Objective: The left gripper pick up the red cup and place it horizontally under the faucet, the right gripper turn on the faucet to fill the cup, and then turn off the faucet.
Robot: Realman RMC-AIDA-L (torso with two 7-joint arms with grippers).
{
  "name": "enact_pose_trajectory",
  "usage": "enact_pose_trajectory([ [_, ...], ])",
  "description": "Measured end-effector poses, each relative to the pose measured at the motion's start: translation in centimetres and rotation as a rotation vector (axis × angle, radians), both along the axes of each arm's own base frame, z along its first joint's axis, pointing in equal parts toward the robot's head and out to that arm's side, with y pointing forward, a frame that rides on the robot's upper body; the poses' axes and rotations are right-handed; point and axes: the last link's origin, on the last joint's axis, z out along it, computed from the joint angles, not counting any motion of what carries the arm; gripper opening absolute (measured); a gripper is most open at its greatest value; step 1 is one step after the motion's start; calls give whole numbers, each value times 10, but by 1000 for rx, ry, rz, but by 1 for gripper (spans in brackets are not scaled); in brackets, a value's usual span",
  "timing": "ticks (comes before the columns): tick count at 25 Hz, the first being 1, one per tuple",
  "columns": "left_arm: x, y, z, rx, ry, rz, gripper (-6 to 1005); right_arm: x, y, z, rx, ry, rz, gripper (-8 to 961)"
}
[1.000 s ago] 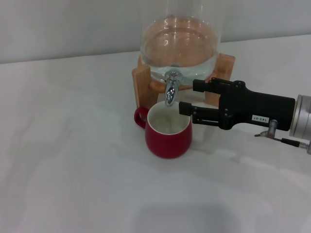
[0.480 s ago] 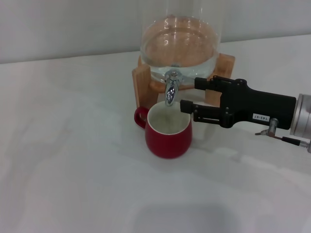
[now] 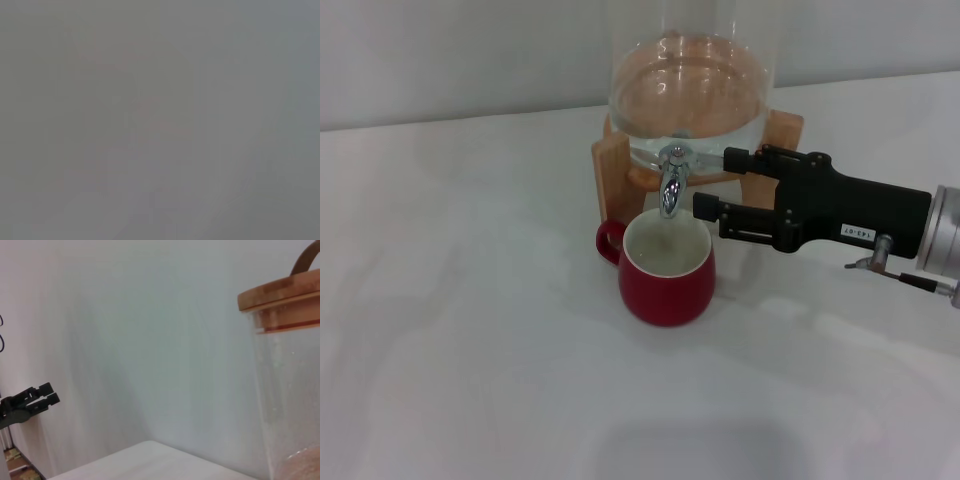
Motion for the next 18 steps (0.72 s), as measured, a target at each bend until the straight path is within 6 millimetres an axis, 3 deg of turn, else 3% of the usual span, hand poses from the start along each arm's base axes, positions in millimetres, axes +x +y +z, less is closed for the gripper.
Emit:
enact_pose_trajectory([
  [11,1,1,0,1,0,-3,832,0,-2,3,-2,19,9,798],
  [18,-2,2,1,2,3,15,833,-6,-15,18,-38,91,99,798],
])
